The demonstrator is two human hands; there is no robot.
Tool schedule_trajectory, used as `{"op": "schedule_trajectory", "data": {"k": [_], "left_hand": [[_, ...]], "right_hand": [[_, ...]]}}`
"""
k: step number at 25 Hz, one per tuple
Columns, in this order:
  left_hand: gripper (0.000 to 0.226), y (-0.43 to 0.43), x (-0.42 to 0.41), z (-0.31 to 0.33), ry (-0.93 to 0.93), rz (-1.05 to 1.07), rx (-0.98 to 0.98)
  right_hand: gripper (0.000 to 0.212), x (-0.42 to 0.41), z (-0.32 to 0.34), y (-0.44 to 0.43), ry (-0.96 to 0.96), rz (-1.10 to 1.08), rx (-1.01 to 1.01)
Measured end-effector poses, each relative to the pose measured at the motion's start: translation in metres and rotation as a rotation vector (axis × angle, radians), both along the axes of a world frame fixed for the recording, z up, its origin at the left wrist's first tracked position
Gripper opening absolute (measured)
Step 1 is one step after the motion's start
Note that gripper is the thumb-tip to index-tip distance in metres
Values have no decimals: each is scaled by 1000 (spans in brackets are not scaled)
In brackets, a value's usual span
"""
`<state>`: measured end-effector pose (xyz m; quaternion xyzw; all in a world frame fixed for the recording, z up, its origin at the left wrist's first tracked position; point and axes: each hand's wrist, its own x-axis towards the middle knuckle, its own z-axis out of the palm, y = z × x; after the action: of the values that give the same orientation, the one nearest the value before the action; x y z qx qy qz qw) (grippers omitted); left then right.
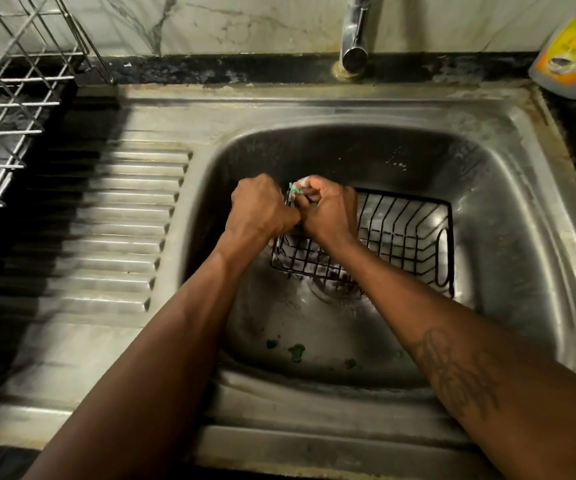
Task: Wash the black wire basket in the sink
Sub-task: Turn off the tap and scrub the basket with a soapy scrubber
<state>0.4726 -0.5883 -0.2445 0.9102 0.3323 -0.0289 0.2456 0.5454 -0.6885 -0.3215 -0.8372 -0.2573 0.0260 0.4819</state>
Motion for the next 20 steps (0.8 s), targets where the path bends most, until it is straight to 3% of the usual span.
{"op": "schedule_trajectory", "data": {"k": [3, 7, 11, 12, 15, 19, 20], "left_hand": [[19, 0, 2, 5, 108, -17, -165], [11, -3, 10, 5, 268, 14, -282], [10, -4, 14, -6, 324, 106, -420], [10, -3, 15, -6, 299, 112, -446], [14, -5, 12, 1, 339, 94, -492], [5, -11, 12, 4, 402, 100, -553], [12, -11, 12, 2, 375, 109, -567]], "right_hand": [[22, -3, -3, 3, 188, 0, -129], [13, 1, -1, 7, 539, -170, -208], [21, -11, 17, 18, 789, -384, -17], [16, -14, 20, 21, 731, -380, 76], [11, -15, 26, 19, 322, -224, 232], [13, -5, 23, 3, -161, -22, 40], [16, -4, 22, 0, -240, 60, -55]]}}
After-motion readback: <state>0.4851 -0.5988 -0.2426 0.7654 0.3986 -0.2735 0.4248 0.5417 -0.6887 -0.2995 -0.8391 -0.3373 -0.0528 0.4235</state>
